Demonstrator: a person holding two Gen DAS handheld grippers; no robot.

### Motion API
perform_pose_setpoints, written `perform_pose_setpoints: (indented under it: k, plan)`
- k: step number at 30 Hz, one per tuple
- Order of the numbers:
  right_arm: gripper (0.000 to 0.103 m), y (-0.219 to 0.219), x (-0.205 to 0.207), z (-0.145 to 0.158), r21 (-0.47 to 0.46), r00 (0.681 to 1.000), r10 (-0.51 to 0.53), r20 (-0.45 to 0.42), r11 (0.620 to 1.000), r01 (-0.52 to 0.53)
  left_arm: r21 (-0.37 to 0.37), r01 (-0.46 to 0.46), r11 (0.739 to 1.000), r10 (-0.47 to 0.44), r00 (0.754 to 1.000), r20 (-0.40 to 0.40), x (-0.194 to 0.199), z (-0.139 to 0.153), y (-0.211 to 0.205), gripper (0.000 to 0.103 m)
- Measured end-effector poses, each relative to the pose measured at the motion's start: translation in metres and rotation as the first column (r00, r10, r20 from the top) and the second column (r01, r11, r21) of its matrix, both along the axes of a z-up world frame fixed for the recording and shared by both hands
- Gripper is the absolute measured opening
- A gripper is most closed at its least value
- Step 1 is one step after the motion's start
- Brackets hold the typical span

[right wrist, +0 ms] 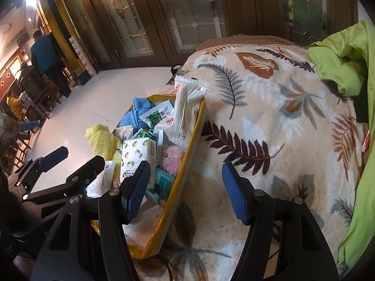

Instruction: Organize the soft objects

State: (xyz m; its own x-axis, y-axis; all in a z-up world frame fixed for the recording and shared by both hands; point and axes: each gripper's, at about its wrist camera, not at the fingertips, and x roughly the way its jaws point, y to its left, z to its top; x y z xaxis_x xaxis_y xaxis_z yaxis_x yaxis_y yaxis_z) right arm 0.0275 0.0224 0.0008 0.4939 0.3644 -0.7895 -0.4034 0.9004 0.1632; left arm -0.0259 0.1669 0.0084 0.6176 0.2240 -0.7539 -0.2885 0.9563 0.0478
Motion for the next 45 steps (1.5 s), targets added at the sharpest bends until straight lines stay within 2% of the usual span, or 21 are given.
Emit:
perform_pose_setpoints:
  k: [6,45]
  plan:
    - [0.064,0.001,0.001,-0.001,-0.002,1.000,-0.001,-0.006,1.000,0.001,-0.036,0.008,0.999,-0.009,1.000,-0.006,0.001,-0.004,0.005,0.081]
    - [0.064,0.036,-0.005,-0.011,-0.074,0.998,0.067,0.003,0.995,-0.067,-0.040,-0.042,0.998,0.042,0.999,-0.009,0.001,-0.009,0.028,0.081]
